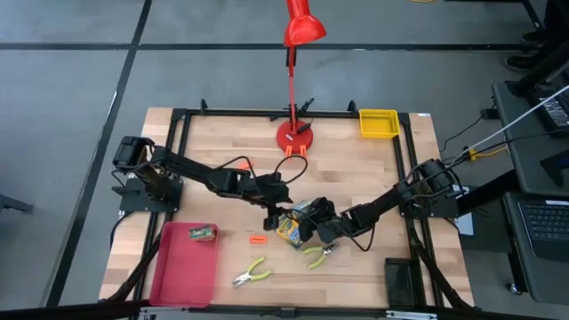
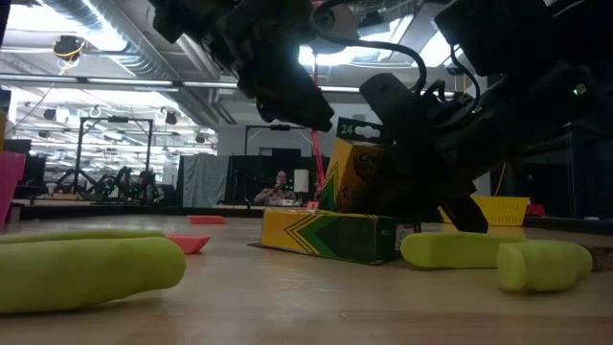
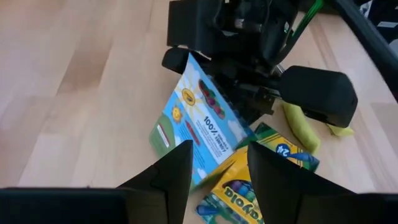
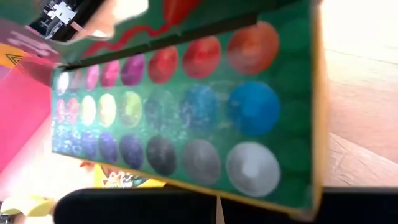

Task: Pick & Place School Supplies
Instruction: Put the yellow crayon box into the red bin

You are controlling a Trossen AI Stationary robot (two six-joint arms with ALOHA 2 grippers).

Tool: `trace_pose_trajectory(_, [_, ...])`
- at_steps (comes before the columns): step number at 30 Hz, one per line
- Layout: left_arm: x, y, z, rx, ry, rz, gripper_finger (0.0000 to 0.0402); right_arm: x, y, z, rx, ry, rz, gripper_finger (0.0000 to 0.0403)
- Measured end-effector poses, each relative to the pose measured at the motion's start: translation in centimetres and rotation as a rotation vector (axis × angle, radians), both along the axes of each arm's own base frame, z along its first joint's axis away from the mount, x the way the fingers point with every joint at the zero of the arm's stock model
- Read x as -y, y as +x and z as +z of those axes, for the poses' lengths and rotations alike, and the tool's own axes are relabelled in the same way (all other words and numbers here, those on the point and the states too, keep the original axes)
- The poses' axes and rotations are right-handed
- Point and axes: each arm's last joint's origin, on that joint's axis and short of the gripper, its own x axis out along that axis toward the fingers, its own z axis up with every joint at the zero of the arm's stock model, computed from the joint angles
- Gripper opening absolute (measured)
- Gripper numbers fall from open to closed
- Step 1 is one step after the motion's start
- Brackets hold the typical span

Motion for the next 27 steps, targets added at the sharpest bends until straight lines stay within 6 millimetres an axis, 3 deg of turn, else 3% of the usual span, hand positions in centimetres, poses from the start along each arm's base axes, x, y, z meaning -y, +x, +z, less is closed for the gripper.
trace_pose_trajectory(18, [-0.1, 0.2, 0.2, 0.023, -0.038, 0.005, 0.0150, 0.1, 0.0, 0.1, 0.011, -0.038, -0.031, 0.0000])
trace_pose_trajectory(27, [-1.0, 0.9, -1.4, -0.004, -0.038, 0.047, 0.0150, 0.1, 0.0, 0.2, 0.017, -0.048, -0.034, 0.0000])
